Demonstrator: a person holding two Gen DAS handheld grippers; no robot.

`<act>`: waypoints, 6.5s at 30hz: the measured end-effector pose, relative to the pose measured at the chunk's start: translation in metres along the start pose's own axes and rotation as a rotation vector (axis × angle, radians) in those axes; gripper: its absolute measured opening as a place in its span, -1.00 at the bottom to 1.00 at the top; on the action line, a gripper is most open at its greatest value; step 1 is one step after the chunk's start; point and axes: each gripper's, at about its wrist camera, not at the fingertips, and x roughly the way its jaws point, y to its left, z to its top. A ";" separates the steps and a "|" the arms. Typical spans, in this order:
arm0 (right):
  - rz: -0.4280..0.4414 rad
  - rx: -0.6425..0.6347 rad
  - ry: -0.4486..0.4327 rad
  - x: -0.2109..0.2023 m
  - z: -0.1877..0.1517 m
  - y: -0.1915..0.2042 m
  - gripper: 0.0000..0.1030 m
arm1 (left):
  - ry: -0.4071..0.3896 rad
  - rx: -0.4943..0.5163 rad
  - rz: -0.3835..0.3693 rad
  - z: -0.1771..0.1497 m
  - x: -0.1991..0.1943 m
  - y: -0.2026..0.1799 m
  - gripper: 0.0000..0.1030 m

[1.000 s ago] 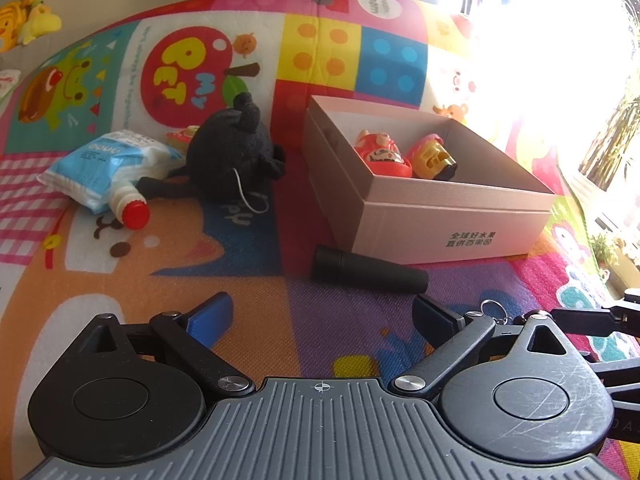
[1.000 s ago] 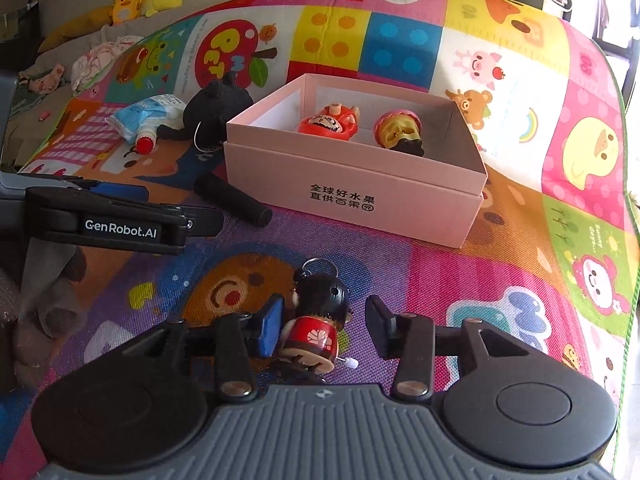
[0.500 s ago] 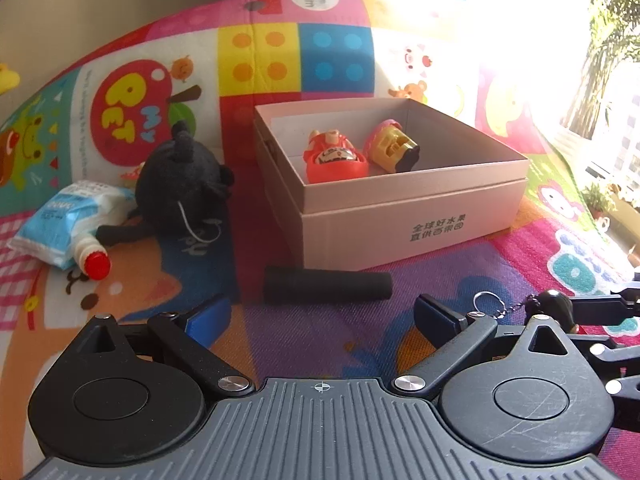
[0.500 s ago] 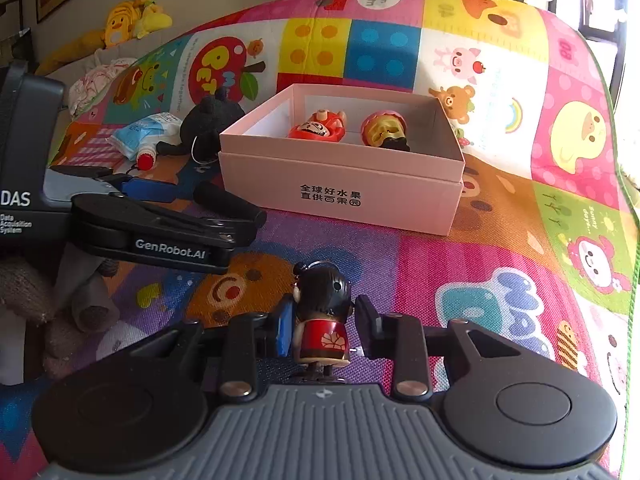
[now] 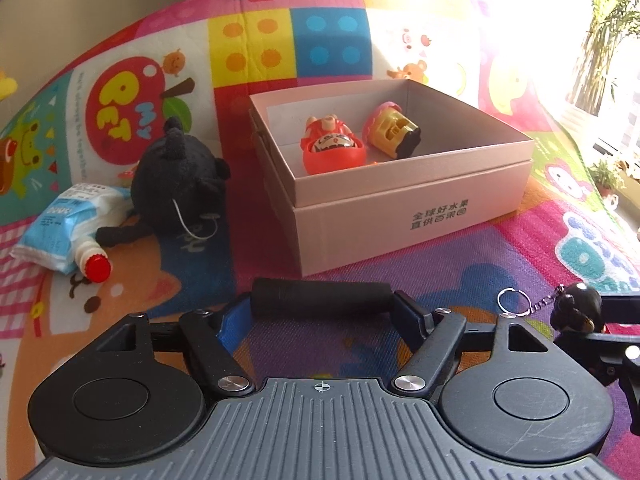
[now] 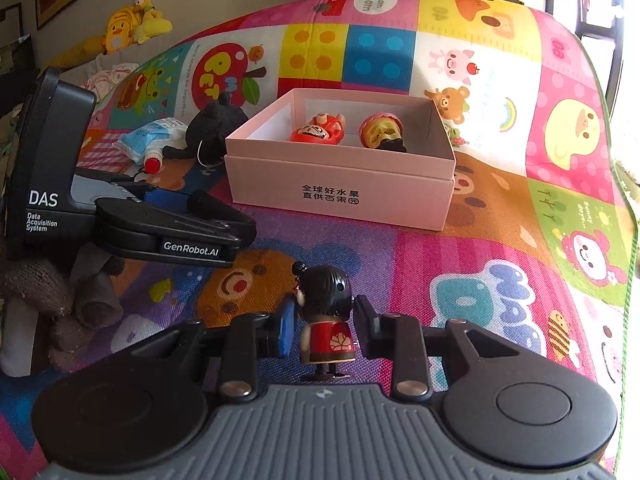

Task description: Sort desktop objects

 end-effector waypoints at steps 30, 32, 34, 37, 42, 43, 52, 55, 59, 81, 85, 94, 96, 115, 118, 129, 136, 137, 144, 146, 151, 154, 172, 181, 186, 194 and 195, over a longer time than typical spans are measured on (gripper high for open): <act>-0.002 0.106 -0.234 -0.005 0.156 -0.072 -0.42 | -0.200 -0.011 -0.103 0.059 -0.042 -0.004 0.54; 0.020 0.130 -0.191 0.020 0.161 -0.081 -0.42 | -0.191 -0.014 -0.094 0.058 -0.039 0.000 0.54; 0.012 0.156 -0.168 0.037 0.160 -0.088 -0.34 | -0.186 -0.020 -0.080 0.059 -0.036 0.005 0.54; 0.005 0.195 -0.171 0.037 0.148 -0.096 0.02 | -0.180 -0.031 -0.072 0.060 -0.032 0.010 0.54; -0.064 0.175 -0.244 0.006 0.119 -0.104 0.40 | -0.150 -0.031 -0.111 0.063 -0.016 0.002 0.54; -0.077 0.162 -0.256 -0.002 0.112 -0.105 0.46 | -0.149 -0.027 -0.122 0.064 -0.013 -0.003 0.54; -0.141 0.170 -0.263 -0.025 0.077 -0.117 0.66 | -0.260 -0.016 -0.192 0.090 -0.001 -0.033 0.93; -0.128 0.181 -0.241 -0.019 0.073 -0.117 0.66 | -0.238 0.012 -0.187 0.074 -0.009 -0.030 0.93; -0.125 0.137 -0.222 -0.012 0.070 -0.103 0.66 | -0.207 0.024 -0.083 0.031 -0.027 -0.001 0.94; 0.075 -0.235 -0.021 0.133 0.198 0.135 0.79 | -0.142 -0.423 0.227 -0.040 -0.043 0.148 0.98; -0.024 -0.236 0.091 0.196 0.206 0.150 0.74 | -0.158 -0.398 0.221 -0.040 -0.044 0.144 0.98; -0.003 -0.265 0.140 0.179 0.187 0.148 0.37 | -0.149 -0.437 0.191 -0.042 -0.043 0.151 0.99; 0.046 -0.274 0.090 0.146 0.184 0.144 0.37 | -0.144 -0.445 0.189 -0.042 -0.043 0.152 0.99; 0.247 0.052 0.136 0.053 0.055 0.018 0.43 | -0.089 -0.361 0.277 -0.035 -0.036 0.137 0.99; 0.219 0.055 0.069 0.042 0.051 0.005 0.61 | -0.083 -0.312 0.278 -0.030 -0.034 0.131 0.99; 0.141 0.203 -0.075 0.024 0.022 -0.053 0.99 | -0.045 -0.270 0.291 0.020 0.011 0.141 0.50; 0.201 0.177 -0.071 0.036 0.012 -0.043 1.00 | -0.018 -0.280 0.315 0.019 0.031 0.146 0.03; 0.199 0.154 -0.059 0.038 0.011 -0.039 1.00 | -0.019 -0.267 0.313 0.020 0.029 0.143 -0.22; 0.157 0.120 -0.059 0.039 0.010 -0.031 1.00 | -0.060 -0.175 0.189 0.017 -0.001 0.108 -0.43; 0.153 0.122 -0.050 0.041 0.010 -0.032 1.00 | -0.072 -0.146 0.116 0.012 -0.015 0.090 -0.43; 0.151 0.118 -0.034 0.043 0.010 -0.031 1.00 | -0.073 -0.043 -0.068 -0.012 -0.045 0.041 -0.43; 0.145 0.121 -0.022 0.045 0.011 -0.031 1.00 | -0.039 -0.022 -0.136 -0.026 -0.045 0.023 -0.41; 0.115 0.109 -0.004 0.047 0.010 -0.027 1.00 | -0.010 0.046 -0.155 -0.032 -0.037 0.018 -0.23; 0.108 0.116 -0.005 0.048 0.010 -0.027 1.00 | -0.017 0.029 -0.132 -0.022 -0.033 0.030 -0.10; 0.093 0.095 -0.003 0.048 0.009 -0.024 1.00 | -0.002 -0.015 -0.131 -0.040 -0.045 0.038 0.06; 0.059 0.060 0.007 0.050 0.009 -0.017 1.00 | 0.010 -0.031 -0.070 -0.044 -0.051 0.051 0.14; 0.055 0.056 0.011 0.050 0.009 -0.016 1.00 | 0.012 -0.040 -0.053 -0.044 -0.051 0.053 0.15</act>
